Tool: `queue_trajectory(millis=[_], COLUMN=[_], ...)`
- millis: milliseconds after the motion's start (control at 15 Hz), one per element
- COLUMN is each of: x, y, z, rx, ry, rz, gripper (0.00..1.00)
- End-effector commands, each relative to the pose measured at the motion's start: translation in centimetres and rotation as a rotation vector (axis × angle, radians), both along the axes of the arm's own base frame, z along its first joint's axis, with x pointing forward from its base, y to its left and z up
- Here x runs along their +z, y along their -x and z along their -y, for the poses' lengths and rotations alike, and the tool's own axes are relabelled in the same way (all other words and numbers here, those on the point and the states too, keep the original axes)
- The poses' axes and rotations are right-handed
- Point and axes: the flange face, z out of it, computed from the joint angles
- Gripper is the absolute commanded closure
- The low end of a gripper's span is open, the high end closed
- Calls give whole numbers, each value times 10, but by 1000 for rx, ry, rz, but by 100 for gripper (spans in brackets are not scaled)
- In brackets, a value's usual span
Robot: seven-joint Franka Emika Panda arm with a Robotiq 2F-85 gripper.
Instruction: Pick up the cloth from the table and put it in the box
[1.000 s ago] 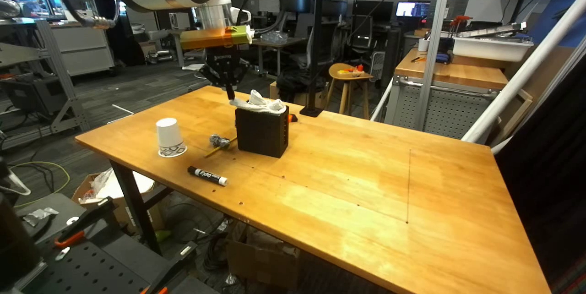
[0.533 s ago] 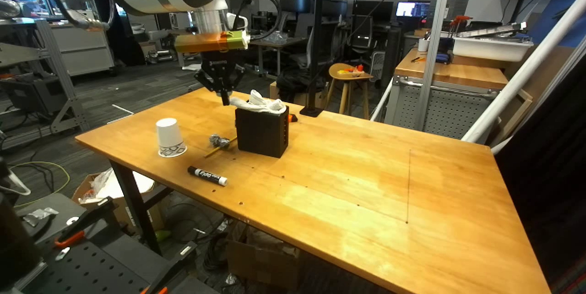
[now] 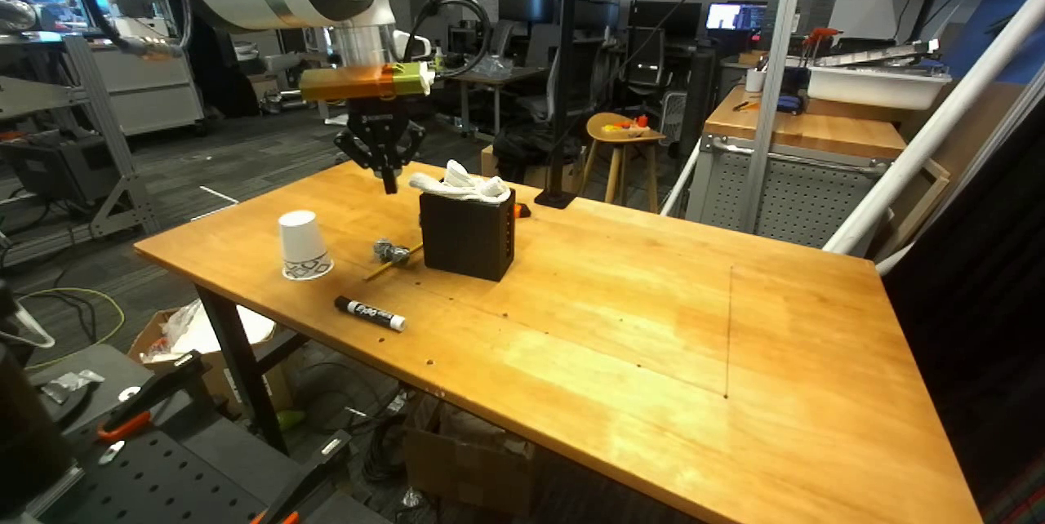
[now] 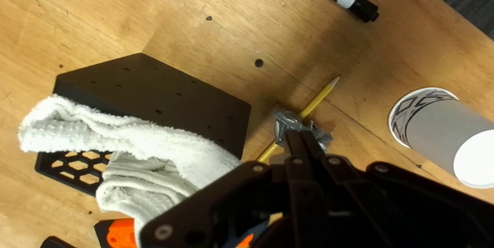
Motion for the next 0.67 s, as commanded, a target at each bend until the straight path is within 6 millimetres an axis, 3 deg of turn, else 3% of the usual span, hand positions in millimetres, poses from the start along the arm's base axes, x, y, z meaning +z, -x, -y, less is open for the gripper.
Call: queue_trajectory(millis=[0, 600], x=[6, -7], y=[-1, -14], z=[1, 12], rx=[10, 26], ry=[-7, -6], rz=[40, 79], gripper=[93, 94])
